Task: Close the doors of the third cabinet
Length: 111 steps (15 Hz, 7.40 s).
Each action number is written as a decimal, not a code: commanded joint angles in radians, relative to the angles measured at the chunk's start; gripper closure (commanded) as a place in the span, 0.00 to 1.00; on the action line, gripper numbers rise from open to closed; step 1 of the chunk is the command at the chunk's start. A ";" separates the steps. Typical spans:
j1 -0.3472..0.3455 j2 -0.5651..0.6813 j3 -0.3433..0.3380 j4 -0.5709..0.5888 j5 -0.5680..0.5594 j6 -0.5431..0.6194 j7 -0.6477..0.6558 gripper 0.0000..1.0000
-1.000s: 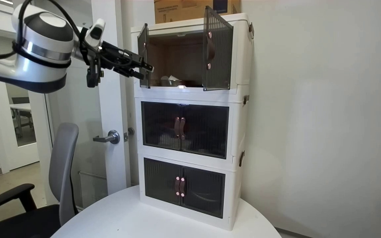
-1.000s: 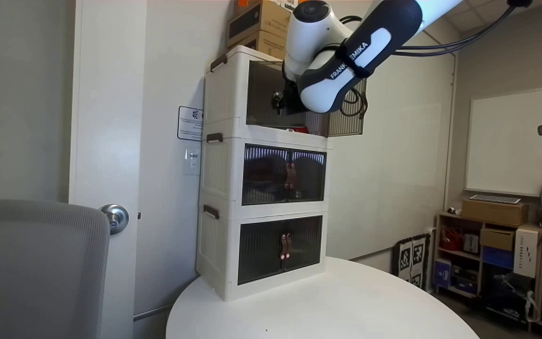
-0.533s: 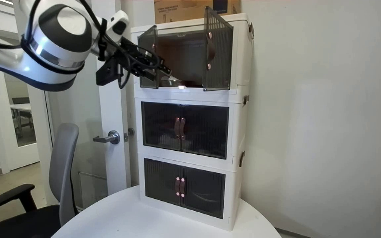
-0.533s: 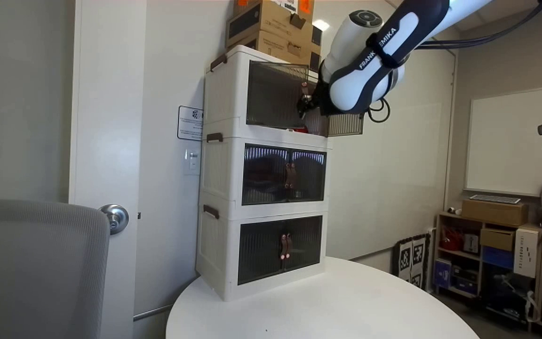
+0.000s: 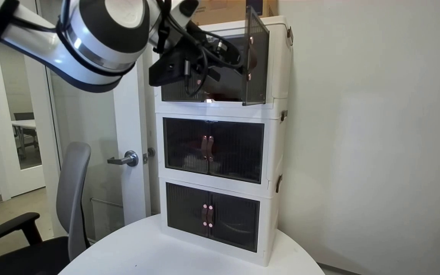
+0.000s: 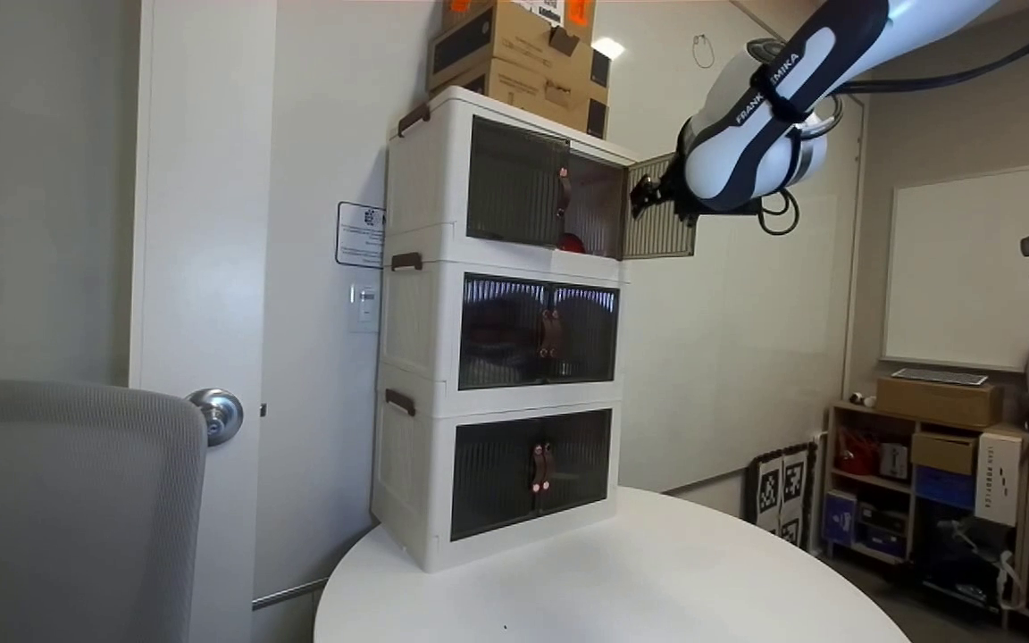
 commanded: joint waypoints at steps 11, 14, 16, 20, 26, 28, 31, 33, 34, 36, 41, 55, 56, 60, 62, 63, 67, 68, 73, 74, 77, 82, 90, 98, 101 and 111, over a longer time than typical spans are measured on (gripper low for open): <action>0.217 -0.011 0.047 -0.019 0.238 0.052 0.080 0.00; 0.273 -0.096 0.062 -0.015 0.271 0.098 0.113 0.00; 0.283 -0.148 0.076 -0.003 0.293 0.126 0.131 0.00; 0.257 -0.328 0.047 0.041 0.388 0.171 0.205 0.00; 0.161 -0.541 0.002 0.099 0.488 0.224 0.229 0.00; 0.123 -0.556 0.016 0.125 0.477 0.236 0.205 0.00; 0.074 -0.561 0.037 0.162 0.449 0.227 0.177 0.00; 0.023 -0.569 0.055 0.201 0.430 0.222 0.161 0.00; -0.008 -0.558 0.071 0.224 0.412 0.217 0.147 0.00; -0.065 -0.564 0.090 0.269 0.391 0.213 0.133 0.00; -0.221 -0.564 0.147 0.384 0.344 0.217 0.105 0.50; -0.300 -0.250 0.374 0.347 0.168 0.201 0.005 0.59; -0.283 -0.204 0.377 0.313 0.141 0.182 0.002 0.50; -0.148 -0.005 0.282 0.159 0.095 0.018 -0.101 0.23; -0.043 0.094 0.183 0.102 0.089 -0.086 -0.163 0.08; 0.011 0.146 0.144 0.083 0.115 -0.122 -0.224 0.00; 0.286 0.344 -0.115 0.076 0.072 -0.282 -0.332 0.00; 0.357 0.370 -0.182 0.101 0.074 -0.341 -0.346 0.00; 0.646 0.358 -0.486 0.226 0.313 -0.718 -0.525 0.00; 0.518 0.304 -0.388 0.225 0.398 -0.801 -0.578 0.00; 0.557 0.140 -0.516 0.235 0.411 -1.046 -0.586 0.00; 0.813 -0.056 -0.871 0.240 0.259 -1.352 -0.609 0.00; 1.409 -0.338 -1.436 0.104 -0.064 -1.634 -0.776 0.00; 1.691 -0.357 -1.723 0.042 -0.108 -1.674 -0.714 0.00; 1.695 -0.358 -1.706 0.040 -0.109 -1.674 -0.712 0.00; 1.694 -0.358 -1.705 0.040 -0.110 -1.674 -0.712 0.00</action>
